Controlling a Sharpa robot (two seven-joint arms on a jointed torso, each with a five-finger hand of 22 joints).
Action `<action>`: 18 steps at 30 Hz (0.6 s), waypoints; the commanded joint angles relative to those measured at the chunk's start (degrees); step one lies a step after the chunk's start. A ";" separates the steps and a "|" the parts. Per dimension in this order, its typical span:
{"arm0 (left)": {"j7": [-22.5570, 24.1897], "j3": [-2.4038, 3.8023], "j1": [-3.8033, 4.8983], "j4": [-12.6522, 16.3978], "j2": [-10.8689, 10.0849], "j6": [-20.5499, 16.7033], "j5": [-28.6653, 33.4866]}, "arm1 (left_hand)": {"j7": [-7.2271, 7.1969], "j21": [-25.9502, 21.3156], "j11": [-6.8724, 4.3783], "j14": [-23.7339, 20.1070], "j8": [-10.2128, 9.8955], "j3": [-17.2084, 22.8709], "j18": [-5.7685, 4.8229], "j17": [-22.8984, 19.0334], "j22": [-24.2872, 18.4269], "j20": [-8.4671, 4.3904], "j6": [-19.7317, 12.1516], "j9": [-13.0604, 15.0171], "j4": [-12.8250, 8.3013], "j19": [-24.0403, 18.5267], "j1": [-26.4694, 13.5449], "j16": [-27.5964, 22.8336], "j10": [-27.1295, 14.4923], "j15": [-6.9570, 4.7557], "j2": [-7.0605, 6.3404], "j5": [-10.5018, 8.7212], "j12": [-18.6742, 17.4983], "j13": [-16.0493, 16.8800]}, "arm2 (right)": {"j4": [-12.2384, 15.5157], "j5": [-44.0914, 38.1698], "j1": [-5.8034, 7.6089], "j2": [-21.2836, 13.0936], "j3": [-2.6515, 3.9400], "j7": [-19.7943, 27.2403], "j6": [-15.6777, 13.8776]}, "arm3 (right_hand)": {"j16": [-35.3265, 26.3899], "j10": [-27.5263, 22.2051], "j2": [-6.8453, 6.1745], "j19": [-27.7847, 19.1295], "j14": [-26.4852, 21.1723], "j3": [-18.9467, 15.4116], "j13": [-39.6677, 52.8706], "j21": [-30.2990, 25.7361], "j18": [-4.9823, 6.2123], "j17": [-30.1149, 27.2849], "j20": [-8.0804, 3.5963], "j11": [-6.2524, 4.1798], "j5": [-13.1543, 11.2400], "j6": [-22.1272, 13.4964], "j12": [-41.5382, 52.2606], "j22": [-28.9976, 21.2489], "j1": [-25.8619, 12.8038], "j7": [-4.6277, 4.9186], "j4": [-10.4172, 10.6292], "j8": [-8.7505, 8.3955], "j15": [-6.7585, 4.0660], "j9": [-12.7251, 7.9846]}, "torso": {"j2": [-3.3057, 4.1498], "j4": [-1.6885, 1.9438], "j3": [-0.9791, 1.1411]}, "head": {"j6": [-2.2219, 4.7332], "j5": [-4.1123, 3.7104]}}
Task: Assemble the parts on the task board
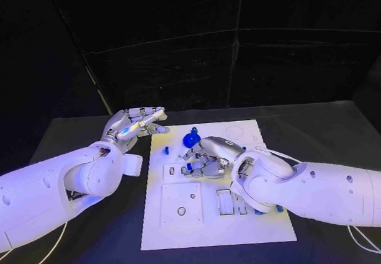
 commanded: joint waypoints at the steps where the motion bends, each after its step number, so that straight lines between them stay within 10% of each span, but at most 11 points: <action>1: 0.10 0.06 0.10 -0.25 0.05 0.47 -0.03 | 0.22 -0.31 0.16 -0.30 -0.35 0.09 0.17 0.11 -0.06 0.05 0.26 0.03 -0.40 0.38 0.36 -0.31 0.38 -0.10 0.01 0.07 -0.32 -0.03 | 1.66 -0.06 0.12 -1.05 0.05 3.43 -3.24 | -0.26 -0.14 -0.51 -0.02 4.97 -0.58 0.08 -0.04 -0.74 10.36 0.36 0.47 -0.02 -0.63 -0.01 0.10 0.22 0.11 0.05 -0.15 0.57 -0.06 | 0.00 0.08 0.03 | -0.14 0.07; 9: -1.36 0.06 0.10 -1.35 0.19 0.44 -2.17 | 0.04 0.03 -0.15 0.98 -0.43 -0.18 0.28 0.80 0.12 -0.10 0.32 0.04 -0.17 1.12 -0.48 0.36 1.60 -0.39 -0.16 0.09 0.16 0.21 | 6.73 5.16 0.91 -5.80 0.19 9.71 -2.47 | -0.38 -0.17 -0.35 -0.09 4.91 -1.43 0.14 -0.07 -0.72 10.10 0.54 0.67 0.23 -1.37 0.08 0.03 0.41 0.30 0.62 -0.13 0.74 -0.04 | -0.04 0.12 0.02 | 0.01 0.24; 13: -4.68 0.05 0.10 -2.46 0.34 0.25 -7.22 | -1.99 4.60 -2.66 10.58 -0.04 -1.29 0.51 5.90 2.42 -2.34 1.35 0.25 2.23 8.07 -4.34 8.77 8.78 -3.03 0.22 0.27 3.70 2.37 | 8.37 10.96 2.57 -8.56 0.41 15.23 -1.47 | -1.30 -1.27 0.73 -1.54 4.44 -1.65 -0.88 -1.41 -0.17 8.20 0.62 0.63 1.53 -0.97 -0.98 -2.72 1.48 0.23 0.70 0.24 0.75 0.14 | -0.45 0.15 0.08 | -0.10 0.32; 18: -13.50 0.06 0.42 -3.76 0.48 2.62 -15.68 | -5.30 11.72 -5.24 14.80 2.67 -3.56 0.45 41.39 6.76 -5.69 4.82 1.46 5.42 13.95 -9.64 47.08 15.51 -5.63 0.11 0.57 11.78 8.62 | 8.07 21.52 6.31 -11.72 0.50 18.98 1.79 | -3.43 -4.20 1.77 -3.62 3.45 -1.98 -4.39 -3.56 0.61 4.15 0.46 0.35 2.54 -0.21 -4.53 -6.73 2.67 -0.01 0.65 0.64 0.50 0.29 | -1.15 0.14 0.20 | -0.10 0.44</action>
